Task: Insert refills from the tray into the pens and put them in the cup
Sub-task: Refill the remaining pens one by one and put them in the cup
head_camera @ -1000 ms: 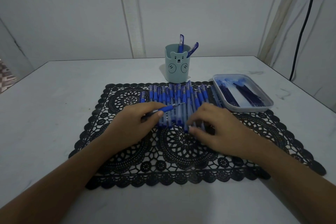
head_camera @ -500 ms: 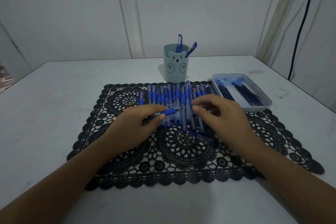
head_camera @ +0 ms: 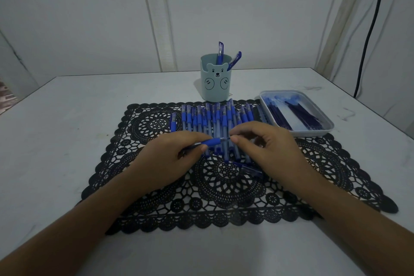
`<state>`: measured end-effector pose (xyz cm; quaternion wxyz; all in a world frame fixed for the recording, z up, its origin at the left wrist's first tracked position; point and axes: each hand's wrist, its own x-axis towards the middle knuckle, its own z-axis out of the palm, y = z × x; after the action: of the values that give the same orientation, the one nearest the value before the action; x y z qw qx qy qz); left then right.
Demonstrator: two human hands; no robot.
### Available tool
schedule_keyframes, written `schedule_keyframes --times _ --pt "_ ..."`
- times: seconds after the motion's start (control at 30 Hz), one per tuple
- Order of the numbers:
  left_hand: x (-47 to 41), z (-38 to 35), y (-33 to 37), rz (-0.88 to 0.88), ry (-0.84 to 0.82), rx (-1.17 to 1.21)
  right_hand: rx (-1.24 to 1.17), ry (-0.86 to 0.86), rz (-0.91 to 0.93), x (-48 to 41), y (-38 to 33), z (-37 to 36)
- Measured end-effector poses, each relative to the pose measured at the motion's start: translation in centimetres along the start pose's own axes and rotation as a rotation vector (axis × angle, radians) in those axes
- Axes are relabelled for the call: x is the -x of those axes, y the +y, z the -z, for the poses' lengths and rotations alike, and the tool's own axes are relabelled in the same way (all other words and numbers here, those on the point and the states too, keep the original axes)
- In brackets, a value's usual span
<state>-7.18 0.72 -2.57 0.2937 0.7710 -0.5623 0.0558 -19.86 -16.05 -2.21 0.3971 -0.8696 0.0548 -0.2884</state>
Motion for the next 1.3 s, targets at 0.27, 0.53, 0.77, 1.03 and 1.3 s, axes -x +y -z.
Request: schedule_keyframes --times 0.27,0.53,0.77,1.03,1.3 --pt "0.1 -0.2 0.8 -0.016 -0.037 -0.014 0.007 -0.118 -0.083 0.3 -0.3 -0.3" --pt "0.1 -0.1 0.6 -0.017 -0.042 -0.025 0.086 -0.248 0.014 0.3 -0.3 0.4" --pt "0.1 -0.1 0.4 -0.010 -0.042 -0.007 0.093 -0.283 0.029 0.2 0.0 0.5" --pt "0.2 -0.1 0.5 -0.019 -0.047 -0.011 0.060 -0.278 0.045 0.2 -0.1 0.8" --pt "0.3 -0.2 0.9 -0.111 0.037 -0.174 0.095 -0.247 -0.016 0.1 0.0 0.4"
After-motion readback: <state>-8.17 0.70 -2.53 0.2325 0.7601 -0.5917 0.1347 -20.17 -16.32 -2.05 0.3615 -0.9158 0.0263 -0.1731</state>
